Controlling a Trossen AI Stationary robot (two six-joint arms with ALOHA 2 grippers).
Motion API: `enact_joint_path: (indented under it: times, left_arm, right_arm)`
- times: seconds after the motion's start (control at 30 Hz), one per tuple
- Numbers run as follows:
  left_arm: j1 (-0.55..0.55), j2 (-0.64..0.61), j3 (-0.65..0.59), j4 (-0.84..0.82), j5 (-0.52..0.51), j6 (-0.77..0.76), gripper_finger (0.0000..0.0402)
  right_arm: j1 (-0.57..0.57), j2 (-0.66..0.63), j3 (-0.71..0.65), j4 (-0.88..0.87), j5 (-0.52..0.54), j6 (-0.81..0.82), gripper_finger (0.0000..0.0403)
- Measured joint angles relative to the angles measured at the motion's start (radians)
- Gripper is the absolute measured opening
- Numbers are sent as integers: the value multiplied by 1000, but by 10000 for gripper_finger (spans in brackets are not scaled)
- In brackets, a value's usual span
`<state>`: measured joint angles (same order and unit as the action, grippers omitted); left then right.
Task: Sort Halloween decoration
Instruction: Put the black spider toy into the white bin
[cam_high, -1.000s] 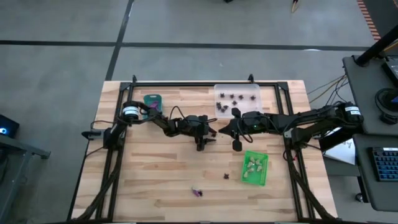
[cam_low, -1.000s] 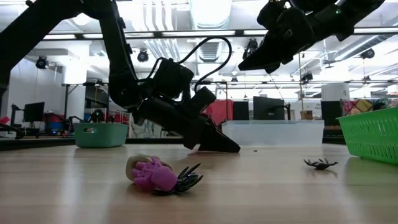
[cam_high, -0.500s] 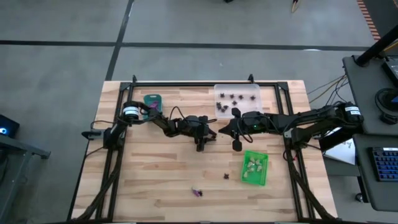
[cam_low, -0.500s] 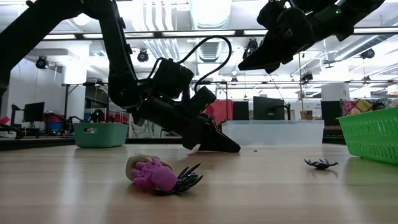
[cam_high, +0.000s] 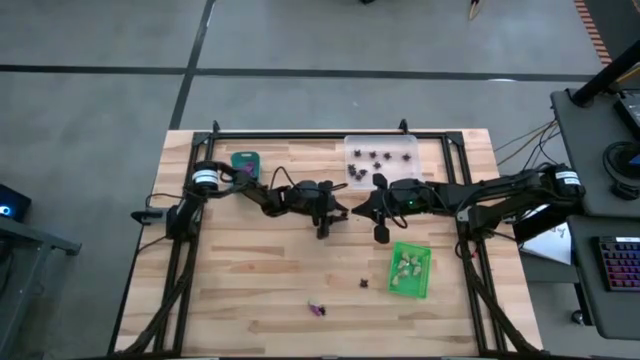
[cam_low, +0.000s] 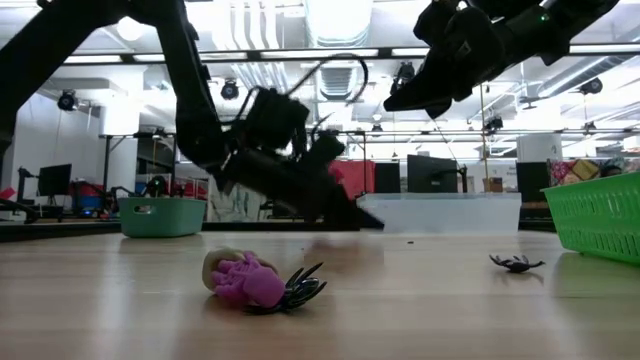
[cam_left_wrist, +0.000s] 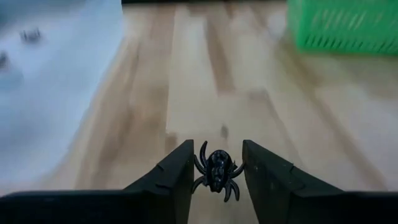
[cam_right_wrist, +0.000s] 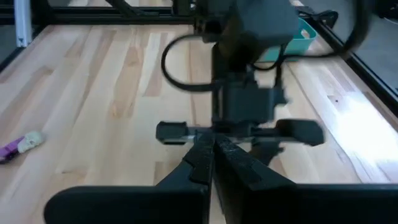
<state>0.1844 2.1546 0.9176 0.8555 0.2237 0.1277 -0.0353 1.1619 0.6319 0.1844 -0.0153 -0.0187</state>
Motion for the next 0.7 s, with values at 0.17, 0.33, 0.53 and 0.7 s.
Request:
enact_joint_path:
  times: [0.17, 0.33, 0.53, 0.7]
  left_arm:
    - [-2, -89, 0, -30, 15, -17, 114]
    - [8, -190, 2, -33, -27, -31, 114]
    - [55, -230, 104, -91, -59, -14, 114]
    - [102, -174, 257, -230, -59, 23, 114]
  right_arm:
    - [0, -36, 0, -4, -45, 19, 9]
    - [0, -97, 0, -43, -45, 46, 9]
    - [1, -196, 0, -89, -45, 47, 9]
    - [5, -278, 1, -109, -45, 46, 9]
